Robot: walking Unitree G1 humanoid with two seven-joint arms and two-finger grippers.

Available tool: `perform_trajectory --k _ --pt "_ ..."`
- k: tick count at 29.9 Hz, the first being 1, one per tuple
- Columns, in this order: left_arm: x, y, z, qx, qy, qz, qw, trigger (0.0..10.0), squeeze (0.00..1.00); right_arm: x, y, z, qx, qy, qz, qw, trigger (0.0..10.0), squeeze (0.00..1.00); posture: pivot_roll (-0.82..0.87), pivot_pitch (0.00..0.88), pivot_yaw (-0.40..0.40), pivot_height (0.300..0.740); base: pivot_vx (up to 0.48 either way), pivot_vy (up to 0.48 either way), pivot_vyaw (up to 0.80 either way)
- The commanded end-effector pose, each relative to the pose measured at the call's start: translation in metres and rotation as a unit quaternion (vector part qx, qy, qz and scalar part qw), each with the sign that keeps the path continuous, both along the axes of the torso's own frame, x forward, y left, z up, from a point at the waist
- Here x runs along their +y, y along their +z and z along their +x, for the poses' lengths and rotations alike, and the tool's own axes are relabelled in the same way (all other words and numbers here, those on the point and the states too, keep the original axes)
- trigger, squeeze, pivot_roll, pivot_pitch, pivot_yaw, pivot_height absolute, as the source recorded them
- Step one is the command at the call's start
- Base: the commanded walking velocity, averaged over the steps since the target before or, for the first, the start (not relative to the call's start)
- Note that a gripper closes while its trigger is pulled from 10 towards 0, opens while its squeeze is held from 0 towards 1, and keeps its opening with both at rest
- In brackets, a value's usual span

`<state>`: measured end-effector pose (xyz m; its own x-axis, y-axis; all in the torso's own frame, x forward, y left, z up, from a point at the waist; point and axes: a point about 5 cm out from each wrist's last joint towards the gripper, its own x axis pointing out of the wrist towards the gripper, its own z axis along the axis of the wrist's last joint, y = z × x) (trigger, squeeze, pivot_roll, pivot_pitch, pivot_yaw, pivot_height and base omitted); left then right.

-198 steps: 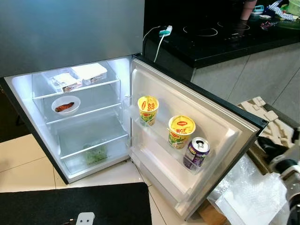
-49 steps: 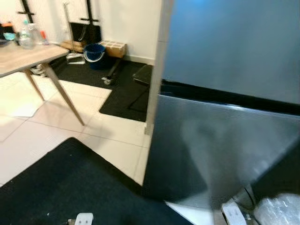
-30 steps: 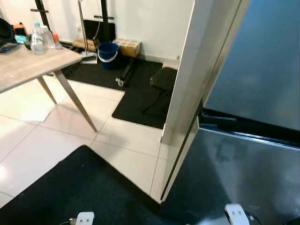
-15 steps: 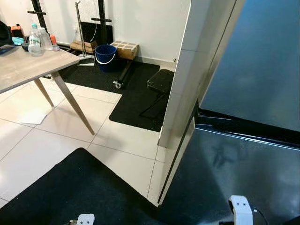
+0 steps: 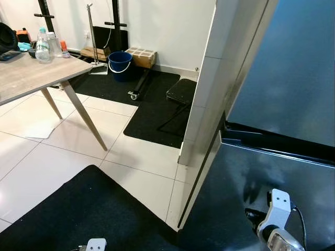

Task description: Restocking fridge

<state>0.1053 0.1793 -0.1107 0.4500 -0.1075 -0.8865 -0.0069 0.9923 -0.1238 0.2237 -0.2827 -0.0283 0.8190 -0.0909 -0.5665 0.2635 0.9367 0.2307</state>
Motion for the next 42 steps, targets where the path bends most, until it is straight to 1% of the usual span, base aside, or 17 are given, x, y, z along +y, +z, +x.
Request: perform_trajectory --k 1,9,20,24,25,26,27,28,29,32,34,36,37,38,39,40,42 --pt "-0.009 -0.006 -0.017 0.036 -0.012 -0.009 0.999 10.0 0.0 -0.009 0.006 0.003 -0.013 -0.024 -0.005 1.0 10.0 0.0 -0.06 0.0 -0.064 0.74 0.0 0.0 0.0" --pt "-0.009 -0.006 -0.018 0.036 -0.012 -0.009 0.999 10.0 0.0 -0.015 0.022 0.02 -0.055 -0.049 -0.001 0.997 10.0 0.0 -0.06 0.0 -0.067 0.74 0.0 0.0 0.0" --pt "-0.008 -0.006 -0.018 0.036 -0.012 -0.008 0.999 10.0 0.0 -0.013 0.042 0.044 -0.101 -0.055 0.007 0.993 10.0 0.0 -0.06 0.0 -0.064 0.74 0.0 0.0 0.0" --pt "-0.008 -0.006 -0.019 0.037 -0.012 -0.008 0.999 10.0 0.0 -0.011 0.043 0.046 -0.102 -0.05 0.006 0.994 10.0 0.0 -0.06 0.0 -0.064 0.74 0.0 0.0 0.0" --pt "-0.008 -0.006 -0.019 0.037 -0.012 -0.008 0.999 10.0 0.0 -0.009 0.038 0.043 -0.086 -0.038 -0.003 0.996 10.0 0.0 -0.06 0.0 -0.064 0.74 0.0 0.0 0.0" --pt "-0.008 -0.006 -0.019 0.037 -0.012 -0.008 0.999 10.0 0.0 -0.009 0.038 0.043 -0.086 -0.038 -0.003 0.996 10.0 0.0 -0.06 0.0 -0.064 0.74 0.0 0.0 0.0" --pt "-0.008 -0.006 -0.019 0.037 -0.013 -0.008 0.999 10.0 0.0 -0.003 0.023 0.031 -0.029 -0.004 -0.021 0.999 10.0 0.0 -0.06 0.0 -0.064 0.74 0.0 0.0 0.0" --pt "-0.008 -0.006 -0.019 0.037 -0.013 -0.008 0.999 10.0 0.0 -0.001 0.019 0.027 -0.014 0.004 -0.025 1.0 10.0 0.0 -0.06 0.0 -0.064 0.74 0.0 0.0 0.0" --pt "-0.008 -0.006 -0.019 0.037 -0.013 -0.008 0.999 10.0 0.0 -0.001 0.019 0.027 -0.014 0.004 -0.025 1.0 10.0 0.0 -0.06 0.0 -0.064 0.74 0.0 0.0 0.0" --pt "-0.008 -0.006 -0.018 0.036 -0.013 -0.009 0.999 10.0 0.0 0.005 0.002 0.01 0.032 0.037 -0.046 0.998 10.0 0.0 -0.06 0.0 -0.062 0.74 0.0 0.0 0.0" --pt "-0.008 -0.006 -0.019 0.037 -0.015 -0.006 0.999 10.0 0.0 0.01 -0.017 -0.013 0.094 0.054 -0.066 0.992 10.0 0.0 -0.06 0.0 -0.06 0.74 0.0 0.0 0.0" --pt "-0.008 -0.006 -0.019 0.037 -0.015 -0.006 0.999 10.0 0.0 0.01 -0.017 -0.013 0.094 0.054 -0.066 0.992 10.0 0.0 -0.06 0.0 -0.06 0.74 0.0 0.0 0.0" --pt "-0.007 -0.006 -0.019 0.039 -0.018 -0.003 0.999 10.0 0.0 0.012 -0.025 -0.026 0.124 0.064 -0.076 0.987 10.0 0.0 -0.06 0.0 -0.057 0.74 0.0 0.0 0.0" --pt "-0.007 -0.006 -0.019 0.039 -0.018 -0.003 0.999 10.0 0.0 0.012 -0.025 -0.026 0.124 0.064 -0.076 0.987 10.0 0.0 -0.06 0.0 -0.057 0.74 0.0 0.0 0.0" --pt "-0.006 -0.006 -0.019 0.04 -0.023 0.002 0.999 10.0 0.0 0.013 -0.033 -0.039 0.154 0.076 -0.091 0.981 10.0 0.0 -0.06 0.0 -0.057 0.74 0.0 0.0 0.0" --pt "-0.006 -0.006 -0.019 0.04 -0.023 0.002 0.999 10.0 0.0 0.013 -0.033 -0.039 0.154 0.076 -0.091 0.981 10.0 0.0 -0.06 0.0 -0.057 0.74 0.0 0.0 0.0" --pt "-0.005 -0.006 -0.019 0.04 -0.029 0.01 0.999 10.0 0.0 0.014 -0.043 -0.056 0.19 0.089 -0.116 0.971 10.0 0.0 -0.06 0.0 -0.059 0.74 0.0 0.0 0.0"
